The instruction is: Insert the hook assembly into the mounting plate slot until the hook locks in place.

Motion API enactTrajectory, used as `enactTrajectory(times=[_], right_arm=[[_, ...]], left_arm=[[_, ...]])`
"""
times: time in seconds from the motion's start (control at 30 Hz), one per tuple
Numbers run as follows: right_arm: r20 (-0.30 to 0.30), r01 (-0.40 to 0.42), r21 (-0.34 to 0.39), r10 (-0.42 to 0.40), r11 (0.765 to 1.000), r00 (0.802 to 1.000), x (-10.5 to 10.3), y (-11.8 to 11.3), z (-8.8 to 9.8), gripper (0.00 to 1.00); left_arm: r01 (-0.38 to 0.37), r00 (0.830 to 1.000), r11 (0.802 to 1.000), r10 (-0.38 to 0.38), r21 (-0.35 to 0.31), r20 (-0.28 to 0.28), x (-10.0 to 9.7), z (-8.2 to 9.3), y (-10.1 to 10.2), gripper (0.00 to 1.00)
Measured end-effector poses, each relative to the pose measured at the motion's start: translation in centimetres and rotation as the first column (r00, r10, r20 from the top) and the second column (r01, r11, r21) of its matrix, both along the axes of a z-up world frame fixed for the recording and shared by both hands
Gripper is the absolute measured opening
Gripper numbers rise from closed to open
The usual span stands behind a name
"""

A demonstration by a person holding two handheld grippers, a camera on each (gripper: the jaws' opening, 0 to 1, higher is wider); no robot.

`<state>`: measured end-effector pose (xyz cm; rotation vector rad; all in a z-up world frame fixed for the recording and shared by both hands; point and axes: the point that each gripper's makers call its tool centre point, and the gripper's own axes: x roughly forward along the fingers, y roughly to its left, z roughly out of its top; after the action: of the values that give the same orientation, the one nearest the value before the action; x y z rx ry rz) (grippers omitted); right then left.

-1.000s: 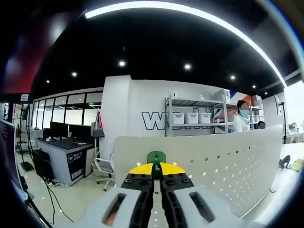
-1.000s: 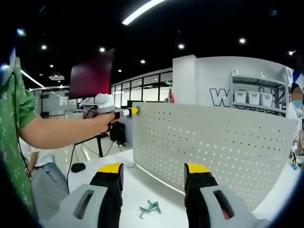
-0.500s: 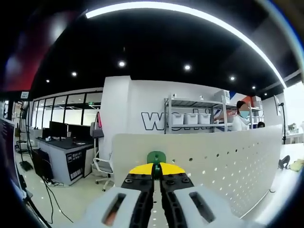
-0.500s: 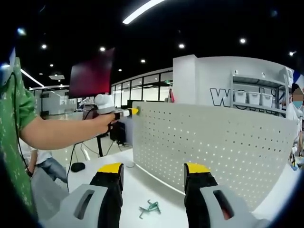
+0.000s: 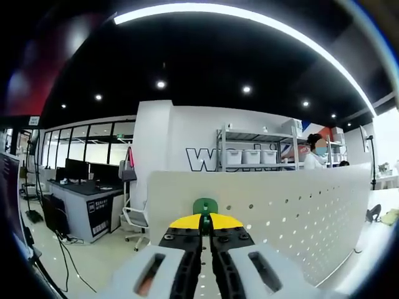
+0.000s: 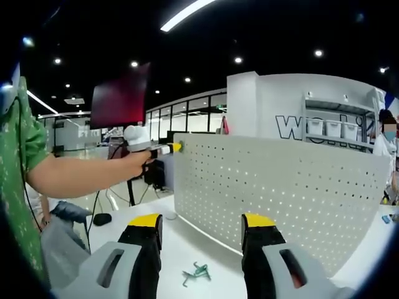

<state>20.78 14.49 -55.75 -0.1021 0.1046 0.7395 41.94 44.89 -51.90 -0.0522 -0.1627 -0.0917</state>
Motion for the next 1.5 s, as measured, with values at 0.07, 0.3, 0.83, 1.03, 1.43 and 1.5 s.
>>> enactTrajectory(times=[0.07, 0.3, 0.83, 1.03, 1.43, 1.5], right_arm=[[0.002, 0.001, 0.000, -0.001, 1.000, 1.000, 0.04, -0.03, 0.07, 0.52], [0.000, 0.005, -0.002, -0.005, 1.000, 1.000, 0.03, -0.17, 0.05, 0.52], [-0.006, 0.007, -0.002, -0.007, 1.000, 1.000, 0.29, -0.16, -0.10, 0.51], [-0.008, 0.003, -0.005, -0.003, 1.000, 1.000, 0.27, -0.02, -0.13, 0.51], [-0.019, 0.002, -0.010, -0.002, 1.000, 1.000, 0.30, 0.00, -0.50, 0.51], [-0.018, 0.001, -0.009, -0.001, 1.000, 1.000, 0.29, 0.05, -0.45, 0.51]], left_arm=[[0.000, 1.000, 1.000, 0.000, 0.000, 0.000, 0.04, -0.04, 0.00, 0.03], [0.003, 1.000, 1.000, -0.003, 0.001, 0.008, 0.11, -0.17, -0.04, 0.03], [0.004, 1.000, 1.000, -0.004, 0.011, 0.018, 0.23, -0.28, -0.13, 0.03], [0.001, 1.000, 1.000, -0.001, 0.009, 0.011, 0.39, -0.62, -0.15, 0.03], [-0.004, 1.000, 1.000, 0.004, 0.015, 0.012, 0.69, -0.44, -0.14, 0.03], [-0.005, 1.000, 1.000, 0.005, 0.019, 0.013, 0.71, -0.42, -0.14, 0.03]])
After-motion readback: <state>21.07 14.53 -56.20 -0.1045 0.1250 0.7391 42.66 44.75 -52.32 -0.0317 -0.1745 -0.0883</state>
